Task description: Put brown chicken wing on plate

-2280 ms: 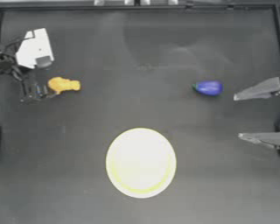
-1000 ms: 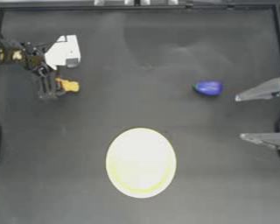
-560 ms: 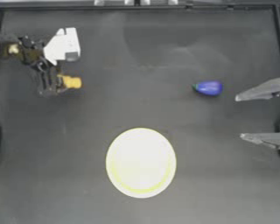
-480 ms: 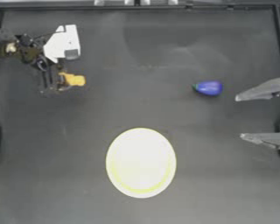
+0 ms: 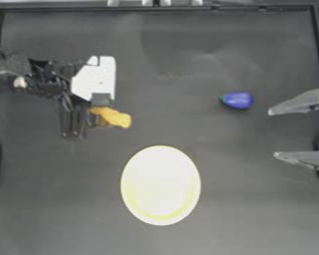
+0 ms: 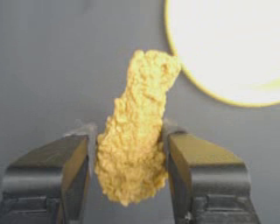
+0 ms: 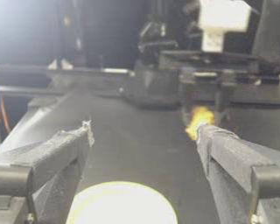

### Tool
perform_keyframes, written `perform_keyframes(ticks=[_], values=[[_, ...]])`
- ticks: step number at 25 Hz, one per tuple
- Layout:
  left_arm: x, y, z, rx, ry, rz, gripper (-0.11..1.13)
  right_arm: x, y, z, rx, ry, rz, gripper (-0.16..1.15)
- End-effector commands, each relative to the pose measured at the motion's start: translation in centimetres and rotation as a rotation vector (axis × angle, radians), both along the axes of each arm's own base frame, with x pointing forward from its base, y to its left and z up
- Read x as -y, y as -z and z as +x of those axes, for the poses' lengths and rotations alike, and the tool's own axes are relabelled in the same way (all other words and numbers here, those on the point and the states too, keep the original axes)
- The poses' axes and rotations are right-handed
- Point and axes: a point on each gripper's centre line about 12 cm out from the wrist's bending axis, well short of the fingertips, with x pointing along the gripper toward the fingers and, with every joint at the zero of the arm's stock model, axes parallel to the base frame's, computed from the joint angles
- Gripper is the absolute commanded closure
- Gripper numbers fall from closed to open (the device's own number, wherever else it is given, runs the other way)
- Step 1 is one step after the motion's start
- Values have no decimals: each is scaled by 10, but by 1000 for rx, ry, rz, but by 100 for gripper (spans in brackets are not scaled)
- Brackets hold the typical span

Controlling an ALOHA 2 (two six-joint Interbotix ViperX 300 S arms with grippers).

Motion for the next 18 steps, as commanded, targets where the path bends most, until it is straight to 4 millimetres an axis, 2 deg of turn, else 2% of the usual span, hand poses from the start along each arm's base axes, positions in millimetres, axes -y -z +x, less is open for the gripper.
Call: perform_keyframes(ticks=[1,11,18], values=[[21,-17,23,59,62,19,68,0,-7,2,15,1,3,-2],[69,4,69,43,178,23,68,0,-7,3,14,1,7,-2],[84,31,93,11,213,17,68,0,-6,3,11,1,7,-2]])
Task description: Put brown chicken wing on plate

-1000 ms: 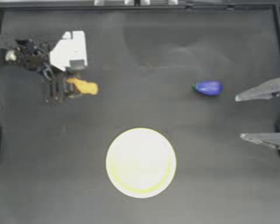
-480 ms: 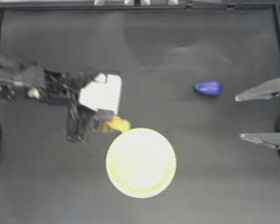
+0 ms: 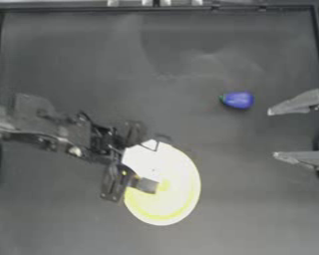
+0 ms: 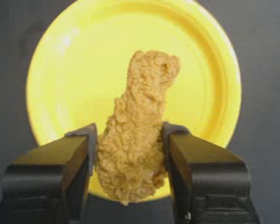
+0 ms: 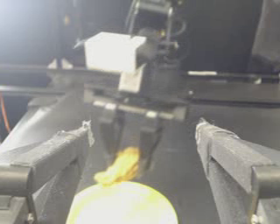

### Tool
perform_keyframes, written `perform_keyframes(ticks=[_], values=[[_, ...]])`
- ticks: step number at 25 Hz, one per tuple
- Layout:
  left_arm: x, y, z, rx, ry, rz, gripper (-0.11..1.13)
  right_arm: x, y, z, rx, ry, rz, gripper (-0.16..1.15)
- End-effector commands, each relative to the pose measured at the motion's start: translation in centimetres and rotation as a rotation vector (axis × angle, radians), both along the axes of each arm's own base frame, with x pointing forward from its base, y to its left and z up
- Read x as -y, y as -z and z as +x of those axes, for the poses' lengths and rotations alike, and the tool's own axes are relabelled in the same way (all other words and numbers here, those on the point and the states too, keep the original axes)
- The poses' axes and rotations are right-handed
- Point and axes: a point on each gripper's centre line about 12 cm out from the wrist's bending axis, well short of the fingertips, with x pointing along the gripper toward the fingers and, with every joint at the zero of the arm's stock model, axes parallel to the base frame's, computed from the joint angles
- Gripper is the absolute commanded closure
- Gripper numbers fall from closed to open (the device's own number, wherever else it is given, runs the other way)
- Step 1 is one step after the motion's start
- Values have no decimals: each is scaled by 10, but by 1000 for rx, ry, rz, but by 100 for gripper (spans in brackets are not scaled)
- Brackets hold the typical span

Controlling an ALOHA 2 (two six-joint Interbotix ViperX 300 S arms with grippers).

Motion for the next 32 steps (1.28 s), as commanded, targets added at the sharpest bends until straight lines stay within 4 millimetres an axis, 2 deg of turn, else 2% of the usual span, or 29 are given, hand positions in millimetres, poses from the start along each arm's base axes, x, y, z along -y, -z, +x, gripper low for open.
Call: perform_keyframes(ticks=[1,11,20,23,28,29,32], values=[[2,-8,11,35,5,-1,68,0,-6,3,14,0,3,-2],[7,25,29,10,6,-4,69,0,-4,6,3,0,2,-2],[8,40,37,-8,8,-4,64,0,-4,6,3,1,3,-2],[7,41,37,-8,7,-4,48,0,-4,6,5,1,3,-2],[8,42,38,-11,6,-6,-1,0,-4,6,3,-1,2,-2],[8,42,38,-10,6,-5,-4,0,-4,6,5,0,1,-2],[8,40,38,-5,7,-4,1,0,-4,6,5,0,0,-2]])
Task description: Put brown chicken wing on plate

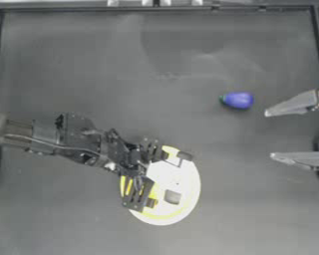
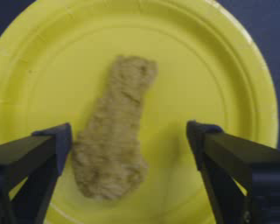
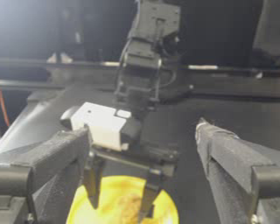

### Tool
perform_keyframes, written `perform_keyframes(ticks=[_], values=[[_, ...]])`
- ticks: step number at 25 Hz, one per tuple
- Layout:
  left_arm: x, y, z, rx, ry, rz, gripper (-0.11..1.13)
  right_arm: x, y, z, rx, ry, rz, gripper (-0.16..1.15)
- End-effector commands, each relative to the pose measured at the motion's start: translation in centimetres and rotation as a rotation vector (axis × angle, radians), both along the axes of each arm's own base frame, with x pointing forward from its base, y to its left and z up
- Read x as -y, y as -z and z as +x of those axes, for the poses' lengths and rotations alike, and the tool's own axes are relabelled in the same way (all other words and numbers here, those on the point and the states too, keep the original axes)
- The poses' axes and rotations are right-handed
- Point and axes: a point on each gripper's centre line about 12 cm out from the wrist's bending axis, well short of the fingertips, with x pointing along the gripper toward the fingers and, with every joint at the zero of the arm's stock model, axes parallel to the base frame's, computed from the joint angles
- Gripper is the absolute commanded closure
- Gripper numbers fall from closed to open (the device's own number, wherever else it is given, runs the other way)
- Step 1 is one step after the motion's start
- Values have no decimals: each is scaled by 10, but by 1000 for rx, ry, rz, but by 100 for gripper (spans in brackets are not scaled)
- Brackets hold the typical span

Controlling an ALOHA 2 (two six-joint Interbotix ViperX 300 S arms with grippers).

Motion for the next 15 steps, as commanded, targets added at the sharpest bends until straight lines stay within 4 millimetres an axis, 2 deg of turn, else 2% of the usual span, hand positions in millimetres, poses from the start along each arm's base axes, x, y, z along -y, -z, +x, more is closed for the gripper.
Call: perform_keyframes(ticks=[1,8,15], values=[[0,-26,9,72,1,1,2,0,-8,3,21,0,1,-2],[-6,-44,16,102,13,27,0,0,-8,3,21,0,0,-2],[-12,-75,8,137,17,49,2,0,-8,3,21,0,-2,-2]])
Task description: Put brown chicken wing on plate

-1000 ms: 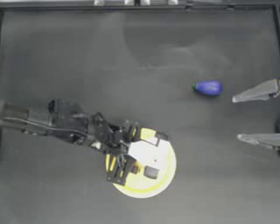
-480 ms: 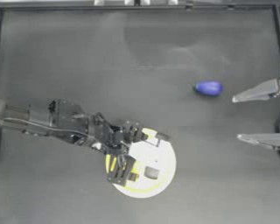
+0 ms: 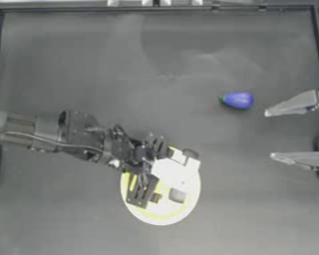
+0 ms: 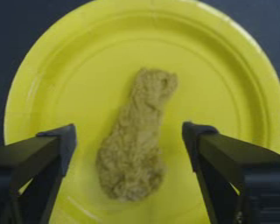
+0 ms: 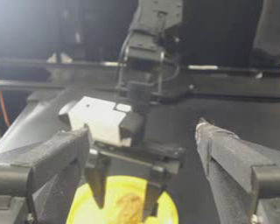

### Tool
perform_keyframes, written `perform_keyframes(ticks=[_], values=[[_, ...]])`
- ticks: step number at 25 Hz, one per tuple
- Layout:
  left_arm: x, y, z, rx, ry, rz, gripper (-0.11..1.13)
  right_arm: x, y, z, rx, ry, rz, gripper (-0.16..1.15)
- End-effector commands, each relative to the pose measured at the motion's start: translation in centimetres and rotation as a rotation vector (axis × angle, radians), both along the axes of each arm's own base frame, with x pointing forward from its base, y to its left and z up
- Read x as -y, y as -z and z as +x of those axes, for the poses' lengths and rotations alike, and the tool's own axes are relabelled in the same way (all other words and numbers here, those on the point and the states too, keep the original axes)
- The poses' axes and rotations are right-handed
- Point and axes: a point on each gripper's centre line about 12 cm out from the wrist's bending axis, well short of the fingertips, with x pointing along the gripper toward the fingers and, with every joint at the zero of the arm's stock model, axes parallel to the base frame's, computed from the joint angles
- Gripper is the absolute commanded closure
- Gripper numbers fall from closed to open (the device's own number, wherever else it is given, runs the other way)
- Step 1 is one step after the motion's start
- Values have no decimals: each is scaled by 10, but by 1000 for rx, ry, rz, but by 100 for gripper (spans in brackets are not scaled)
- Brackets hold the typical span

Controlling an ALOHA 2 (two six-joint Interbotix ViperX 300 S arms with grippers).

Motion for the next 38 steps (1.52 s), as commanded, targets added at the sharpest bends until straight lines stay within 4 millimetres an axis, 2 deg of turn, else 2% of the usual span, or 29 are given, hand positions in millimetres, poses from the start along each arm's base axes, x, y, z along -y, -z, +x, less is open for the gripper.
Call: perform_keyframes(ticks=[1,6,17,38], values=[[-3,-65,-3,145,-5,9,2,0,-8,3,21,-1,-2,-2],[-7,-85,-15,183,-14,13,3,0,-8,3,21,-1,0,-2],[-17,-107,-41,239,-56,9,6,0,-8,3,22,1,4,-2],[-26,-138,-111,470,-143,-2,7,0,-8,3,21,0,0,-2]])
